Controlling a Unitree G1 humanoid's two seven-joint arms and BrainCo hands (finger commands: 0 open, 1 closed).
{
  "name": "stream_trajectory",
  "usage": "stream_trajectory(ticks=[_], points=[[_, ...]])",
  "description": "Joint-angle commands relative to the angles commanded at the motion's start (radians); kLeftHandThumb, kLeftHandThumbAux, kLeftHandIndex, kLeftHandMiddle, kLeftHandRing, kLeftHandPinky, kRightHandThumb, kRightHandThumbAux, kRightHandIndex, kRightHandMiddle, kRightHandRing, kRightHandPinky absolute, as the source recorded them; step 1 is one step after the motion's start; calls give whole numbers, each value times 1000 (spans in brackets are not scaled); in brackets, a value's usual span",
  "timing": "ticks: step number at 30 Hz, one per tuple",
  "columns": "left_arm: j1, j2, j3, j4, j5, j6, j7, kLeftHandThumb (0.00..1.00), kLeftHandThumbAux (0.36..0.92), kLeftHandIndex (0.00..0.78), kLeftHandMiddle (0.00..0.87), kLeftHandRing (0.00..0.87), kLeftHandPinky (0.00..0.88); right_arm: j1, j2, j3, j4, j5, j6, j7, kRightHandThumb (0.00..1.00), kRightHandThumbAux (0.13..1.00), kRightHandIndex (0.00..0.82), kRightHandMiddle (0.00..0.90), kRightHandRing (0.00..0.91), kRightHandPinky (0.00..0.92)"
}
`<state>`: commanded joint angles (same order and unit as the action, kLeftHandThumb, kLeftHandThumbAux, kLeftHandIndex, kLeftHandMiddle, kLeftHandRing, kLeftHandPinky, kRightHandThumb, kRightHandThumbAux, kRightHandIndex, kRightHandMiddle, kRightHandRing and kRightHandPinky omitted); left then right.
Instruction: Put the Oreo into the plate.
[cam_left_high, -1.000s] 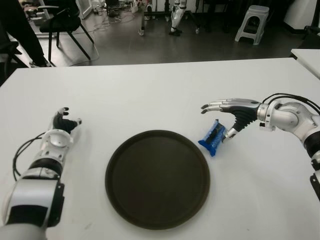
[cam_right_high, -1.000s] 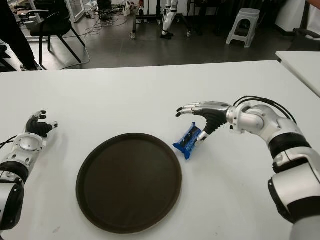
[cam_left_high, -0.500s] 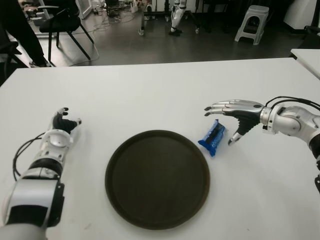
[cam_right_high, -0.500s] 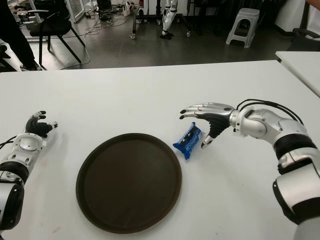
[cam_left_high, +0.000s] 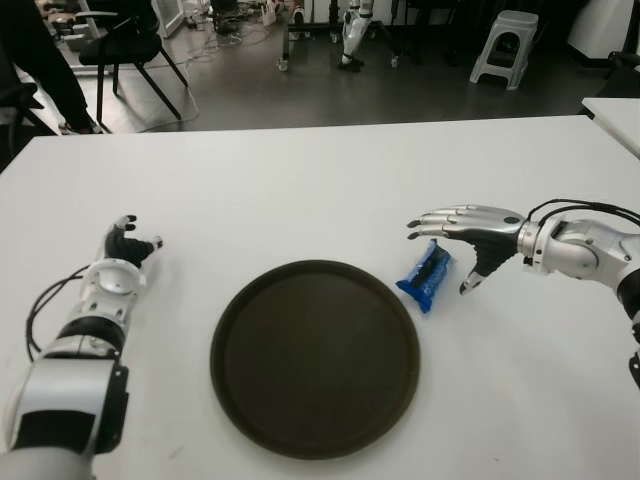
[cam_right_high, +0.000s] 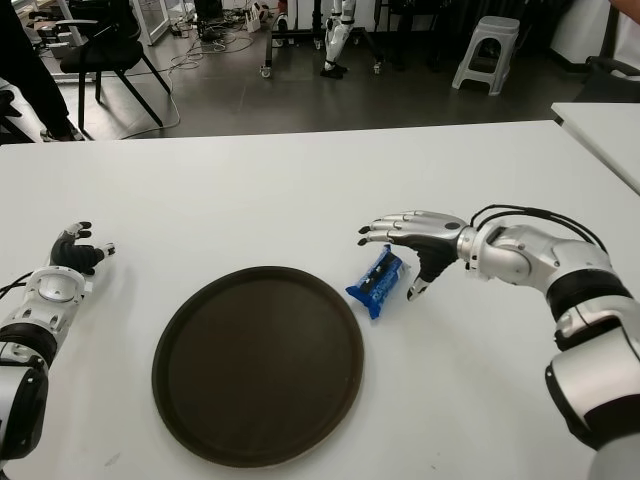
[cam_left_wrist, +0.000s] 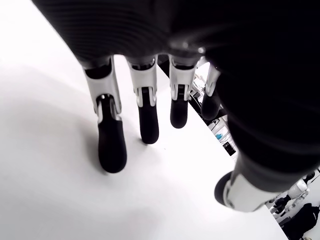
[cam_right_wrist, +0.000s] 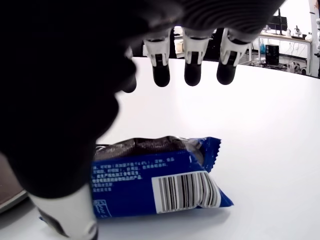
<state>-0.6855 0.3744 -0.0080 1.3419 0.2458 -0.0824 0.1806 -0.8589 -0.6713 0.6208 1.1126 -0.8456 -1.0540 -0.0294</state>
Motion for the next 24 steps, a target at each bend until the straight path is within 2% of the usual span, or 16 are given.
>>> stream_trajectory(ticks=[5, 12, 24], points=[[-1, 2, -3, -2, 1, 2, -8, 222, 720, 39, 127, 158, 153, -4, -9, 34, -7, -66, 6, -92, 0, 848, 0, 0, 0, 0], [1, 3, -5, -2, 2, -2, -10, 254, 725, 36, 127, 166, 179, -20, -15, 87, -9, -161, 20, -226, 0, 863, 0, 0, 0, 0], [-2, 2, -12, -1, 3, 4, -4, 269, 722, 37, 119, 152, 159, -34, 7, 134, 29, -196, 25, -311, 0, 869, 0, 0, 0, 0]])
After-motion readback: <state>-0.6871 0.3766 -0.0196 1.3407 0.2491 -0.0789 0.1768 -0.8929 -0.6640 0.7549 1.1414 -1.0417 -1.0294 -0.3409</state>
